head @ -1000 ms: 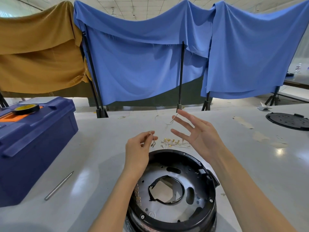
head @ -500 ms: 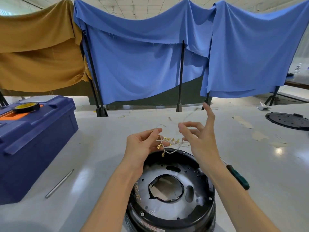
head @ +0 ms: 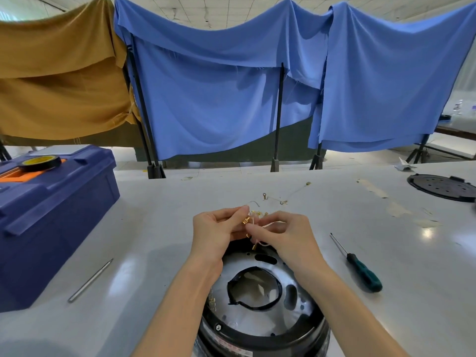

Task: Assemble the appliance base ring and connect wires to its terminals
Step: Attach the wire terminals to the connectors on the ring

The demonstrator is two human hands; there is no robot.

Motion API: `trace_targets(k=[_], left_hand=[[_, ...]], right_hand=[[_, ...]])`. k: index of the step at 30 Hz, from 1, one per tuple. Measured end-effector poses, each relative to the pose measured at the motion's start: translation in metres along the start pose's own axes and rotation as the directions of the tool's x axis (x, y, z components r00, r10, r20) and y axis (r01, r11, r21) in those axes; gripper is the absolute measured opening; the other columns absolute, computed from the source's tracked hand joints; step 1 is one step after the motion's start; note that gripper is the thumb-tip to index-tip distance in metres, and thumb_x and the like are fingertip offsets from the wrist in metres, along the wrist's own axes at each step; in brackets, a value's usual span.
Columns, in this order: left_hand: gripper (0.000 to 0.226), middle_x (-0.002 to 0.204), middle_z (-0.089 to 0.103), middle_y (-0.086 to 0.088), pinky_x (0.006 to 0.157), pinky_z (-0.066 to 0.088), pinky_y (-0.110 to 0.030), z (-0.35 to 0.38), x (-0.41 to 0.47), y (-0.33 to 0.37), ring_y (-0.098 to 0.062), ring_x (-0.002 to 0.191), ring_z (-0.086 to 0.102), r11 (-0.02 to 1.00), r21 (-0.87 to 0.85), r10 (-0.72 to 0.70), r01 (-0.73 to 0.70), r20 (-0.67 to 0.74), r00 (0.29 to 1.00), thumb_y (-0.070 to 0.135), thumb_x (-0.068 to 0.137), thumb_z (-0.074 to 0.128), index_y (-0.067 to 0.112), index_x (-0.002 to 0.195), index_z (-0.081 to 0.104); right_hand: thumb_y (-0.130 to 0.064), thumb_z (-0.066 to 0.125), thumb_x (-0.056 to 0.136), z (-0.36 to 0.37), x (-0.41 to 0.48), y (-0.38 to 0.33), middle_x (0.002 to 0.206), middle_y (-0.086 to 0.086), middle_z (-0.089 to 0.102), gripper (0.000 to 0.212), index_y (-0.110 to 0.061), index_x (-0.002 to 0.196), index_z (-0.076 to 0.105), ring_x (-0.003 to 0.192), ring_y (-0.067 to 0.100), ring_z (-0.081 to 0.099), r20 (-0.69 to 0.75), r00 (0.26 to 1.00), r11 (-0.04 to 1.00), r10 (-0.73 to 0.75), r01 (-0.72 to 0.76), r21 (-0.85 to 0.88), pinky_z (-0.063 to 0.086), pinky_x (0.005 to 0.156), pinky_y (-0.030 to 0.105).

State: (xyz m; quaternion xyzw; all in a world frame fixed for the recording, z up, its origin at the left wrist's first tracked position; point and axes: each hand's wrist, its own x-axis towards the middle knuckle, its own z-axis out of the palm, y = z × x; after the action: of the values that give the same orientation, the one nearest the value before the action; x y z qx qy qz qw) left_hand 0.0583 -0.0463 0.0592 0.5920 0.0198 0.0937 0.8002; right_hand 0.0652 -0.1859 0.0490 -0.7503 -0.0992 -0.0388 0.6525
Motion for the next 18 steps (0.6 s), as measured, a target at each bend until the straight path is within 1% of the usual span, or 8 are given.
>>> trace_targets(k=[2,4,8,11,13,15,17,18], left_hand=[[0.011,0.080,0.074,-0.017,0.057,0.056,-0.023,-0.002,0.001,-0.001,-0.026,0.071,0.073,1.000,0.017,-0.002,0.001,0.011,1.000,0.014,0.081,0.075,0.004,0.077,0.077],[0.012,0.078,0.075,-0.014,0.059,0.055,-0.021,-0.004,0.002,-0.002,-0.022,0.069,0.072,0.996,0.091,0.019,-0.021,0.023,1.000,0.017,0.082,0.074,0.007,0.077,0.078],[0.015,0.071,0.074,-0.005,0.057,0.052,-0.019,-0.011,0.005,-0.003,-0.015,0.066,0.070,0.938,0.335,0.071,-0.087,0.060,0.996,0.023,0.086,0.070,0.013,0.078,0.077],[0.019,0.065,0.071,-0.003,0.052,0.048,-0.018,-0.016,0.005,-0.003,-0.012,0.057,0.064,0.900,0.429,0.044,-0.073,0.078,0.996,0.025,0.088,0.069,0.011,0.077,0.076],[0.020,0.061,0.069,-0.002,0.050,0.046,-0.018,-0.016,0.005,-0.003,-0.010,0.054,0.060,0.897,0.439,0.042,-0.062,0.053,0.998,0.024,0.088,0.068,0.010,0.075,0.075],[0.021,0.060,0.068,-0.003,0.048,0.045,-0.018,-0.017,0.006,-0.004,-0.010,0.052,0.059,0.900,0.433,0.047,-0.055,0.029,0.998,0.023,0.089,0.068,0.010,0.074,0.074],[0.021,0.059,0.067,-0.002,0.048,0.045,-0.019,-0.020,0.006,-0.003,-0.010,0.051,0.058,0.902,0.428,0.046,-0.054,0.029,0.999,0.022,0.088,0.068,0.010,0.072,0.074],[0.021,0.059,0.067,-0.001,0.048,0.045,-0.019,-0.021,0.006,-0.002,-0.010,0.051,0.058,0.903,0.427,0.042,-0.054,0.038,0.998,0.022,0.088,0.069,0.010,0.072,0.074]], right_hand=[[-0.026,0.082,0.075,-0.001,0.000,-0.001,0.067,0.005,0.074,0.026,-0.012,0.092,0.068,0.066,0.014,0.072,0.041,0.999,0.999,0.003,-0.004,0.032,0.051,0.063,0.015],[-0.019,0.080,0.077,-0.003,0.000,-0.002,0.066,0.011,0.073,0.023,-0.013,0.097,0.068,0.063,0.021,0.072,0.083,0.997,0.998,0.009,-0.014,0.062,0.053,0.064,0.020],[-0.009,0.077,0.079,-0.012,0.000,-0.004,0.062,0.018,0.070,0.006,-0.012,0.084,0.075,0.058,0.027,0.069,0.126,0.992,1.000,0.008,-0.012,0.028,0.052,0.061,0.019],[-0.010,0.076,0.081,-0.021,-0.001,-0.007,0.063,0.017,0.071,0.003,-0.007,0.082,0.076,0.058,0.024,0.069,0.163,0.986,1.000,0.018,-0.017,-0.011,0.050,0.060,0.016],[-0.015,0.074,0.084,-0.025,-0.002,-0.011,0.068,0.009,0.074,0.006,-0.011,0.084,0.078,0.063,0.016,0.070,0.201,0.980,0.995,0.014,0.006,-0.102,0.050,0.063,0.017],[-0.024,0.071,0.087,-0.033,-0.004,-0.019,0.072,-0.003,0.075,0.010,-0.020,0.083,0.079,0.068,0.007,0.069,0.195,0.981,0.959,-0.011,0.065,-0.274,0.050,0.063,0.014],[-0.029,0.070,0.087,-0.045,-0.004,-0.031,0.070,-0.006,0.073,0.014,-0.021,0.078,0.078,0.066,0.006,0.069,0.110,0.991,0.909,-0.073,0.112,-0.402,0.056,0.061,0.020],[-0.028,0.070,0.086,-0.051,-0.003,-0.036,0.068,-0.004,0.073,0.015,-0.020,0.076,0.077,0.062,0.010,0.069,0.044,0.992,0.907,-0.119,0.126,-0.402,0.058,0.058,0.025]])
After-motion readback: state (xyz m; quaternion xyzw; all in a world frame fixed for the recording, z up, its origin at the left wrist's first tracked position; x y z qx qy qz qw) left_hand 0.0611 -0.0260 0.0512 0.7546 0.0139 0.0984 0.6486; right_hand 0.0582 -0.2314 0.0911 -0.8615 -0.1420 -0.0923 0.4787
